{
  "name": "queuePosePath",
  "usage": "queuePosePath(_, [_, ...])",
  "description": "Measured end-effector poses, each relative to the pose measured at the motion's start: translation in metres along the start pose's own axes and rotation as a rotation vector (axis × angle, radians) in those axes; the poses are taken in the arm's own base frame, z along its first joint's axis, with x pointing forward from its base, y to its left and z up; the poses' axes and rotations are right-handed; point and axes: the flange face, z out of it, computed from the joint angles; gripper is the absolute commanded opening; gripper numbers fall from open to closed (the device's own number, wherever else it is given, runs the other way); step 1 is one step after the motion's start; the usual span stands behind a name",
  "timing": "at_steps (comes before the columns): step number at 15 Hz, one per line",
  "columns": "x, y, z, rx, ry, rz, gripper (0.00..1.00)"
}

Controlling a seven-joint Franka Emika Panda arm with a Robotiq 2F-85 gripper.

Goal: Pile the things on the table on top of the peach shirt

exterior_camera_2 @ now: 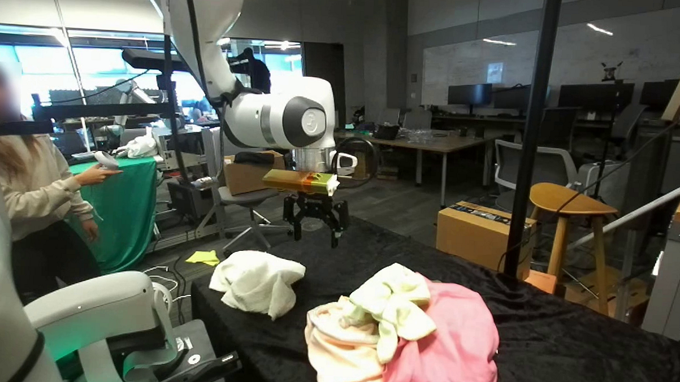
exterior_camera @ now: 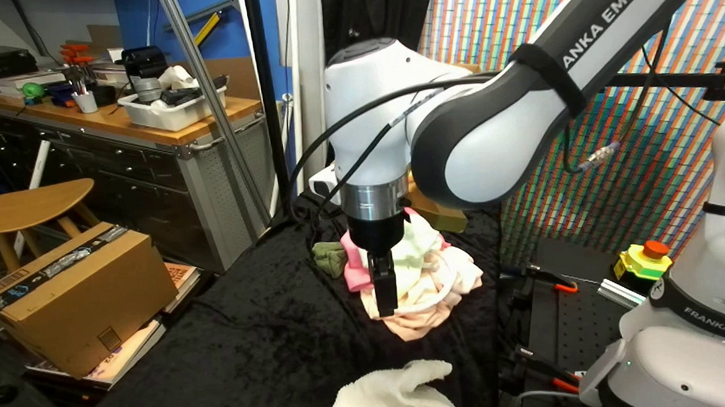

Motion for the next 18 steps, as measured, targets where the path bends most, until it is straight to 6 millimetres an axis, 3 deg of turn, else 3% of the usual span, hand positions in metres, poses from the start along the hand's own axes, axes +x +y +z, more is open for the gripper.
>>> queuePosePath(6, [-0.012,-0.023,0.068,0.054,-0.134,0.022,1.0])
queuePosePath(9, [-0.013,-0.035,0.092,0.107,-0.176,0.063,1.0])
queuePosePath(12, [-0.009,-0.047,0.1,0.166,-0.182,0.105,1.0])
queuePosePath(18, [0.003,-0.066,0.097,0.239,-0.15,0.156,1.0])
